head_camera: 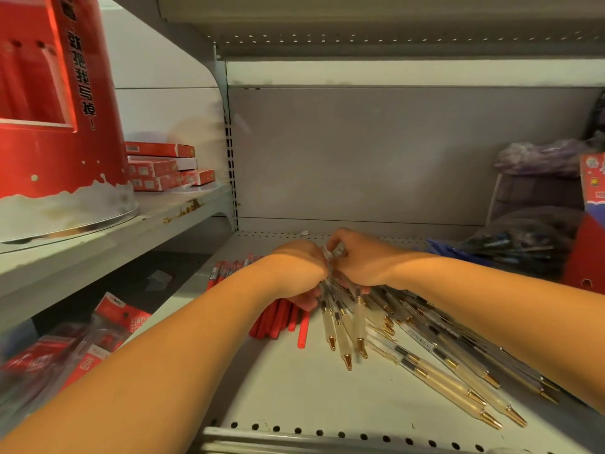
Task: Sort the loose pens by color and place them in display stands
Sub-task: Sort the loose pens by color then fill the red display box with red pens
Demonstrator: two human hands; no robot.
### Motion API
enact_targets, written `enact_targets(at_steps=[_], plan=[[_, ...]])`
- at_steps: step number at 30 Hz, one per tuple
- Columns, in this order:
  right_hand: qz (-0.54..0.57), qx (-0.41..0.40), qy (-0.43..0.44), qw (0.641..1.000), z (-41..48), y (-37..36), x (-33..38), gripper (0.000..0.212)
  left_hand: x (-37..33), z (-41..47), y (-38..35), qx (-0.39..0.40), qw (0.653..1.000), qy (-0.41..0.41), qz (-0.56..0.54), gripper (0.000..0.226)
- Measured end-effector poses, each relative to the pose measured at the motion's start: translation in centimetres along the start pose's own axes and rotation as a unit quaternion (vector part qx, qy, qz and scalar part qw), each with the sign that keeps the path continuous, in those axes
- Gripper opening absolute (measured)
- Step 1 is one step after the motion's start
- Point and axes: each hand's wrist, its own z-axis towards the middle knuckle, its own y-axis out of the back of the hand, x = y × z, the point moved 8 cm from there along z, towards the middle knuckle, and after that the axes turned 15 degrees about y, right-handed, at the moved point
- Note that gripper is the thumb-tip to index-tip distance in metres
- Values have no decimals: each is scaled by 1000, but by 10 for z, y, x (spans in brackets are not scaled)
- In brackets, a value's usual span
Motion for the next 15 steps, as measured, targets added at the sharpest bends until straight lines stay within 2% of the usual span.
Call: enact_targets(at_steps=[2, 4, 7, 10, 11, 15], plan=[[-1, -16, -8, 1000, 6, -5, 2, 19, 8, 1, -4, 44, 997, 24, -56, 13], [12, -20, -17, 1000, 9, -9, 3, 25, 12, 0, -12, 84, 995, 25, -55, 6], [17, -54, -33, 998, 10, -4, 2, 30, 13, -3, -16, 117, 988, 37, -94, 12], [-2, -101, -38, 994, 10, 3, 2, 16, 9, -8, -22, 148, 986, 31, -75, 25], [7, -112, -34, 993, 10, 4, 3, 6, 9, -10, -24, 153, 986, 31, -62, 23], [58, -128, -17, 990, 12, 3, 2, 16, 14, -4, -17, 105, 993, 45, -37, 14]])
